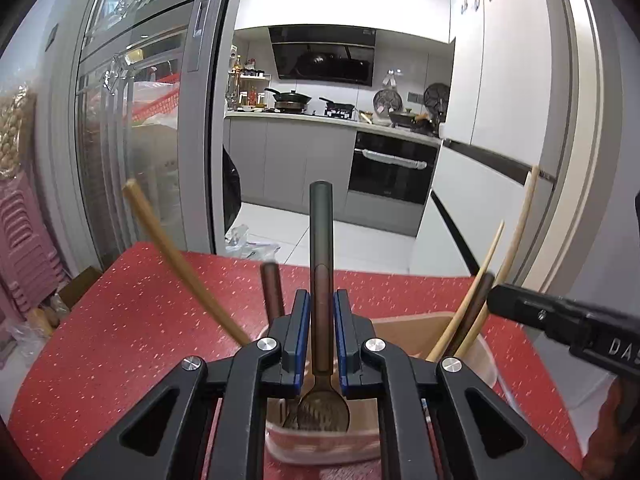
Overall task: Organize utensils
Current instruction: 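Lower the chopstick into the holder with the right tool while the left tool releases the spoon there, then move both open tools back down to the remaining utensils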
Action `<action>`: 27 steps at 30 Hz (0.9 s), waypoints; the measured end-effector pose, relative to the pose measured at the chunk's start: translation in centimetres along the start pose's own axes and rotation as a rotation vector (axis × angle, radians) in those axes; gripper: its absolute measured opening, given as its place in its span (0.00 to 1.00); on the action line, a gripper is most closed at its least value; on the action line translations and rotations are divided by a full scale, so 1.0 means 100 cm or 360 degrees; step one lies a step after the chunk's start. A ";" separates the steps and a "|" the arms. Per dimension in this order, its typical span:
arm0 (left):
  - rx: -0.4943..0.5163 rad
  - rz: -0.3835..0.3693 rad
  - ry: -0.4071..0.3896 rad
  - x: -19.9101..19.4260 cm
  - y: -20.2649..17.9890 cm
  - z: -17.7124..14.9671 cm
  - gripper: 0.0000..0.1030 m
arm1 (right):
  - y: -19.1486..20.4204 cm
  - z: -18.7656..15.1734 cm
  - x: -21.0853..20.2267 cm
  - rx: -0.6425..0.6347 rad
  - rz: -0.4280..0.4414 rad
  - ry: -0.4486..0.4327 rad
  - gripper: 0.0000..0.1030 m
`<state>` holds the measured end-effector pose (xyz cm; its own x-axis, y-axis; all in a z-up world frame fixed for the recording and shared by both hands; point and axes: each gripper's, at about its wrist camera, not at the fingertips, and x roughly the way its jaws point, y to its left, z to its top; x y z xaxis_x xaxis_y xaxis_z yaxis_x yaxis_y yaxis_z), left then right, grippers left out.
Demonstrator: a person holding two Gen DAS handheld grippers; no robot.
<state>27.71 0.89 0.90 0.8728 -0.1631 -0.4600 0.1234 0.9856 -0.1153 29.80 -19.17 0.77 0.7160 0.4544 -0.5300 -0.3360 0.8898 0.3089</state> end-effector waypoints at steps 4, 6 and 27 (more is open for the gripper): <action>0.0011 0.0019 0.0030 -0.006 0.000 -0.004 0.33 | -0.003 -0.005 0.003 0.0026 0.0019 0.0079 0.07; 0.0015 0.0031 0.0059 -0.008 0.000 -0.006 0.33 | -0.007 -0.007 0.004 0.0069 0.0037 0.0123 0.07; -0.0047 0.0114 0.0235 -0.052 0.016 -0.035 0.34 | 0.001 -0.030 -0.029 0.0170 0.0047 0.0227 0.65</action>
<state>21.70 3.12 0.01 0.7997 -0.0992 -0.5922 0.0474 0.9936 -0.1025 25.92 -20.30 -0.03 0.6101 0.4885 -0.6238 -0.2833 0.8698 0.4041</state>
